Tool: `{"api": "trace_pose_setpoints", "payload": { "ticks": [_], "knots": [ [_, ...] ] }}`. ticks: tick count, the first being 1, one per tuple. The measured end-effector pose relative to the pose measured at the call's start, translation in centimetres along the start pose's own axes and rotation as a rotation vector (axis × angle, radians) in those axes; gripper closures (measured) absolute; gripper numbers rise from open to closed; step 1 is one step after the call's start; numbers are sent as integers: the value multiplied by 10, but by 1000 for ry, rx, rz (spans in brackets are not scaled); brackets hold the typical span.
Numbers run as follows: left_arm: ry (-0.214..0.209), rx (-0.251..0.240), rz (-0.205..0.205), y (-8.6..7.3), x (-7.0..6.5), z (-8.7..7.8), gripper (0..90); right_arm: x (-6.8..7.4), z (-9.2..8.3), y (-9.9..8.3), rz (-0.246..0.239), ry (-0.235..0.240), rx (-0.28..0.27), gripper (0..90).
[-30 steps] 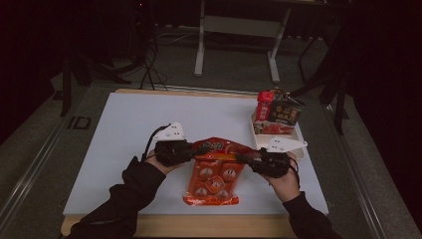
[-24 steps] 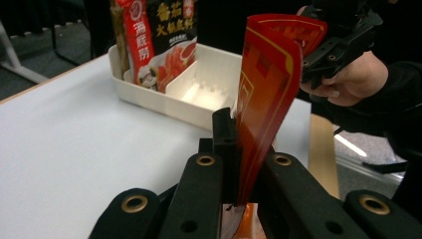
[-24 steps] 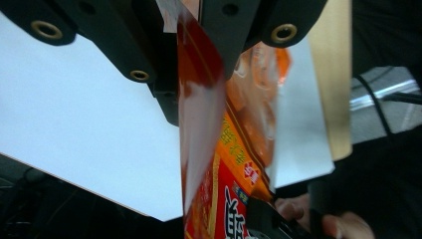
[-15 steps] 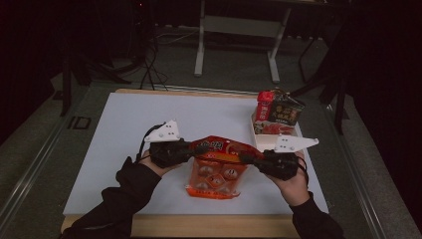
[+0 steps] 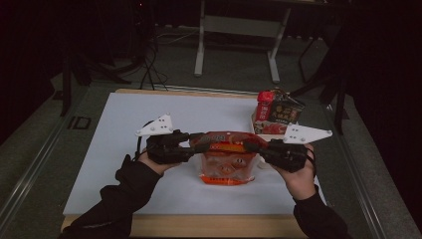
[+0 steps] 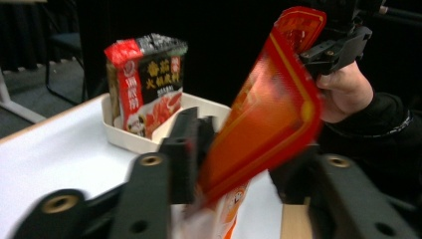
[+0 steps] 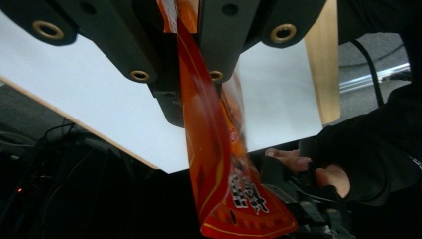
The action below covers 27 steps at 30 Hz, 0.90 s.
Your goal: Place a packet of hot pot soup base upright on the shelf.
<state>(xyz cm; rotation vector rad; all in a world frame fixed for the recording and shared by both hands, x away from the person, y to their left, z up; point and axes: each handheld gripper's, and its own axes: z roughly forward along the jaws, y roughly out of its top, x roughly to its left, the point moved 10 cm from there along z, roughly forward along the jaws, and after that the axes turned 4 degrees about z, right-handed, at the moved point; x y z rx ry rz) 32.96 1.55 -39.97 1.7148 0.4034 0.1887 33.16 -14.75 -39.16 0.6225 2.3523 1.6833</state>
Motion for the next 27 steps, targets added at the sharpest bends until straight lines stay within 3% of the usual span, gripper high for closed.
{"api": "trace_pose_setpoints", "payload": {
  "ticks": [3, 6, 8, 12, 19, 25, 27],
  "knots": [
    [31, -5, -5, 2, 3, -4, 398, -2, -5, 7, -3, 1, -10, 900],
    [54, -7, -39, 2, 8, -7, 231, -7, -12, 15, -4, 0, -33, 900],
    [69, 12, -22, -3, 10, -9, 133, -10, -17, 20, -12, -5, -45, 900],
    [94, 38, -48, -13, 16, -9, 77, -18, -28, 33, -20, -14, -63, 900],
    [127, 67, -76, -37, 20, -12, 30, -40, -51, 52, -13, -76, -106, 900],
    [154, 75, -101, -63, 24, -14, 23, -64, -70, 58, -12, -155, -119, 900],
    [163, 103, -100, -75, 25, -13, 23, -72, -75, 57, 3, -167, -121, 900]
  ]
}}
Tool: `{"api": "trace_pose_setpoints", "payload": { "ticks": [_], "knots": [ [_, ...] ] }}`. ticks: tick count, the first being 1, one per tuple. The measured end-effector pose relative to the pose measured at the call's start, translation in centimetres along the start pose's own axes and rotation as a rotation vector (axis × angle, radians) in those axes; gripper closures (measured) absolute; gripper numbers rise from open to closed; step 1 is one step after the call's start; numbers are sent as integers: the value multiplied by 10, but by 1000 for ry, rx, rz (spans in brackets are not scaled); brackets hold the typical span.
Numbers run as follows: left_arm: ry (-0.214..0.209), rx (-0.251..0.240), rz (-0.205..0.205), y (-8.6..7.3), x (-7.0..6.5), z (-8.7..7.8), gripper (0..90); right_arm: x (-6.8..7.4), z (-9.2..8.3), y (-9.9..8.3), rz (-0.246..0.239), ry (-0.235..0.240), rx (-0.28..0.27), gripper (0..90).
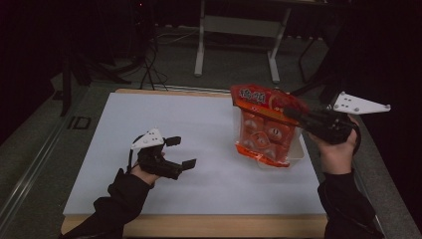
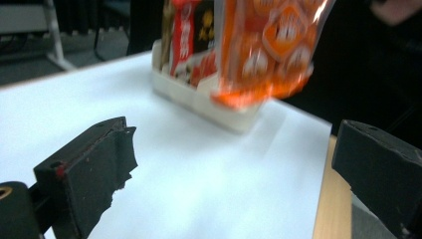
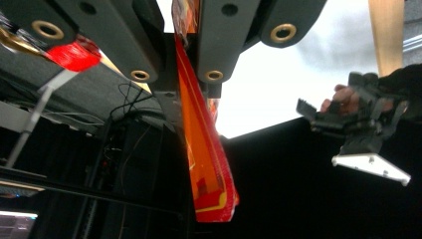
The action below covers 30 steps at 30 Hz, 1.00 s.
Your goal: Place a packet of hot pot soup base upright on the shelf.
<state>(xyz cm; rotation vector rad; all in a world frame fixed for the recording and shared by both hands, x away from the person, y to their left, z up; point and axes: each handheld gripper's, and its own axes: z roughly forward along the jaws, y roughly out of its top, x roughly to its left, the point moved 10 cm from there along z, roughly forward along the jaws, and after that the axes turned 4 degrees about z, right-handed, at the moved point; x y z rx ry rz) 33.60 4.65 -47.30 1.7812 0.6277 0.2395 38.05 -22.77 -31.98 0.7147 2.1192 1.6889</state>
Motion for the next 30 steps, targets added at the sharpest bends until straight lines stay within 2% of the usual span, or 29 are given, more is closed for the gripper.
{"api": "trace_pose_setpoints", "payload": {
  "ticks": [1, 3, 5, 6, 7, 8, 9, 13, 15, 16, 17, 21, 30],
  "knots": [
    [-2, 2, 1, -6, 0, 1, 23, -5, -1, -1, -9, -18, 3, 900],
    [2, 6, 3, -10, 0, 1, 23, -10, -3, -2, -4, -24, 4, 900],
    [-2, 5, 24, -16, 0, 1, 24, -23, -6, -3, 0, -60, 9, 900],
    [4, 10, 32, -20, 0, 2, 24, -23, -6, -3, 0, -60, 9, 900],
    [13, 22, 52, -28, 0, 2, 24, -32, -9, -3, 0, -85, 7, 900],
    [13, 22, 52, -28, 0, 2, 24, -32, -9, -3, 0, -85, 7, 900],
    [22, 40, 62, -37, 0, 2, 24, -40, -11, -4, 6, -98, 2, 900],
    [18, 40, 68, -47, -1, 2, 24, -51, -12, -5, 13, -101, 1, 900],
    [10, 27, 71, -51, -3, 2, 24, -61, -11, -7, 26, -110, 6, 900],
    [8, 15, 76, -52, -3, 2, 24, -61, -11, -7, 26, -110, 6, 900],
    [4, 12, 75, -55, -3, 2, 24, -68, -8, -10, 38, -122, 14, 900],
    [4, 6, 53, -60, -3, 0, 25, -77, -3, -16, 48, -144, 25, 900],
    [6, 3, 32, -73, -7, -2, 25, -86, 3, -28, 95, -133, 16, 900]
  ]
}}
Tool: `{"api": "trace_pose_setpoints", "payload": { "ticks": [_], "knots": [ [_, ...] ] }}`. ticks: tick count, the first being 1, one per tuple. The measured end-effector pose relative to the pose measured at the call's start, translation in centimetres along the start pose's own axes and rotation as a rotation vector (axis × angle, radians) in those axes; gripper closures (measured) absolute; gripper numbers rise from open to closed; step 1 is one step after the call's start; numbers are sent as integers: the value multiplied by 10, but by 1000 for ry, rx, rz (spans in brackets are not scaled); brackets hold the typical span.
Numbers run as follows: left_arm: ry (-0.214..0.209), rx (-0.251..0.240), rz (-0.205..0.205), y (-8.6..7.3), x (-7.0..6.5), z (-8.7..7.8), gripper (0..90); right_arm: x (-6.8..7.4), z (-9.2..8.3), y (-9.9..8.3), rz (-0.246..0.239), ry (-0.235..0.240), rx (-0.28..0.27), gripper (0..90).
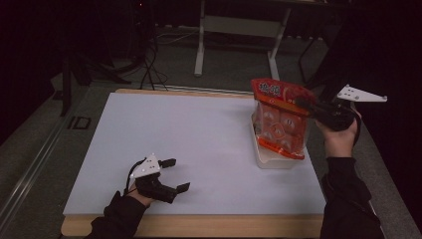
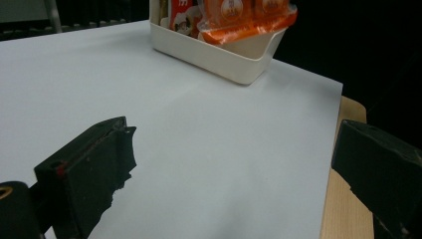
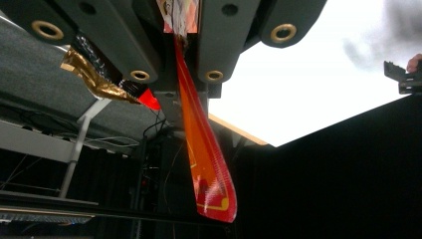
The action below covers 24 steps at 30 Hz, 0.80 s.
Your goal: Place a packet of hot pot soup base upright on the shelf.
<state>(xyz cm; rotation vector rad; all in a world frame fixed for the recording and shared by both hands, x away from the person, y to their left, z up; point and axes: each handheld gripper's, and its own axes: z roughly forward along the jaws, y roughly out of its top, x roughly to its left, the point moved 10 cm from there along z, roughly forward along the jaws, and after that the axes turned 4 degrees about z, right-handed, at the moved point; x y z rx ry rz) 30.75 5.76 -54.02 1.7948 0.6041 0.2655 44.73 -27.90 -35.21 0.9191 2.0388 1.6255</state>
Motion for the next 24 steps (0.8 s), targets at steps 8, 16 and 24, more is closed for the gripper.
{"api": "trace_pose_setpoints", "payload": {
  "ticks": [8, 16, 24],
  "knots": [
    [12, 6, -4, -4, 2, 1, 24, 1, 2, -7, 8, 12, -7, 900],
    [9, 0, -17, -5, 4, 2, 25, -1, 8, -18, 31, 15, 5, 900],
    [4, 3, -32, -7, 5, 4, 25, -5, 5, -34, 75, 21, 5, 900]
  ]
}}
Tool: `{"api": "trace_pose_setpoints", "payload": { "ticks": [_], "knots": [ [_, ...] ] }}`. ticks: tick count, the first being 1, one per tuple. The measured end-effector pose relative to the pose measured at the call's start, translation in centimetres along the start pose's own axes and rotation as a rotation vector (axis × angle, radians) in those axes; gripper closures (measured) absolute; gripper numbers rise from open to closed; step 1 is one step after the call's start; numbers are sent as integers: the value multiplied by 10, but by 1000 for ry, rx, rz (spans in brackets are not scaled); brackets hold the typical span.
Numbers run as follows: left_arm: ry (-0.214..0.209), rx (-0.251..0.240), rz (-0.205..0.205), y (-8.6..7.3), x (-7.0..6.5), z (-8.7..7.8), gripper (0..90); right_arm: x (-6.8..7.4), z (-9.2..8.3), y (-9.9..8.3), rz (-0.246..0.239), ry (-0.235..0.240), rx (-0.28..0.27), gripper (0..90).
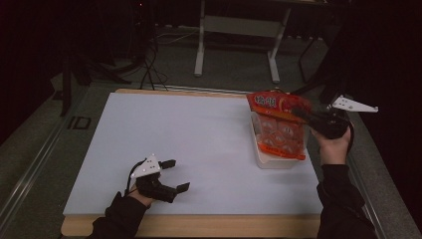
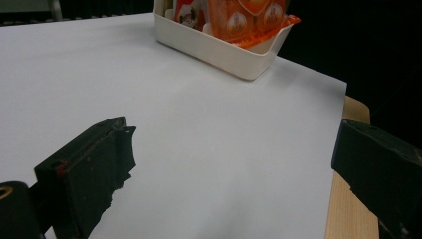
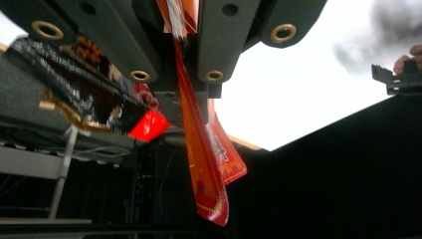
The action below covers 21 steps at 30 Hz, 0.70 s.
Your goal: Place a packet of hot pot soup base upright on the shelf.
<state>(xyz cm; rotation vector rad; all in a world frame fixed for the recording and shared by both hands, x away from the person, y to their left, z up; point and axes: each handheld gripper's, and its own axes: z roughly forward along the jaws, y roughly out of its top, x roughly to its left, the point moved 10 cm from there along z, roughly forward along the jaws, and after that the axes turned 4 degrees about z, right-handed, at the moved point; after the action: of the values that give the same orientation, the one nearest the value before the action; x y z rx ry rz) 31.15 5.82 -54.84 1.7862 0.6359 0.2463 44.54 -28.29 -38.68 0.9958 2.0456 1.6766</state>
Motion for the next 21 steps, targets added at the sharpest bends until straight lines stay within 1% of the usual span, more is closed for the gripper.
{"api": "trace_pose_setpoints", "payload": {
  "ticks": [2, 3, 4, 8, 9, 11, 13, 16, 21],
  "knots": [
    [3, -1, 1, 0, 0, 0, 25, -1, 0, -3, 5, -2, 5, 900],
    [1, 0, -2, 0, 1, 0, 25, -2, 2, -10, 30, 8, 5, 900],
    [2, 1, -2, -1, 1, 0, 25, -2, 2, -13, 42, 19, 6, 900],
    [3, 1, -10, -1, 2, 1, 25, -4, 1, -18, 56, 16, -6, 900],
    [4, 1, -9, -1, 2, 1, 25, -7, -1, -20, 70, 5, -16, 900],
    [3, 0, -11, -1, 2, 0, 25, -11, -4, -22, 82, -8, -19, 900],
    [2, -1, -13, -1, 2, 0, 25, -13, -5, -24, 84, -15, -16, 900],
    [2, 3, -15, -2, 2, 1, 25, -19, -11, -32, 74, -43, -12, 900],
    [-2, 4, -24, -3, 2, 1, 25, -26, -16, -43, 87, -64, -7, 900]
  ]
}}
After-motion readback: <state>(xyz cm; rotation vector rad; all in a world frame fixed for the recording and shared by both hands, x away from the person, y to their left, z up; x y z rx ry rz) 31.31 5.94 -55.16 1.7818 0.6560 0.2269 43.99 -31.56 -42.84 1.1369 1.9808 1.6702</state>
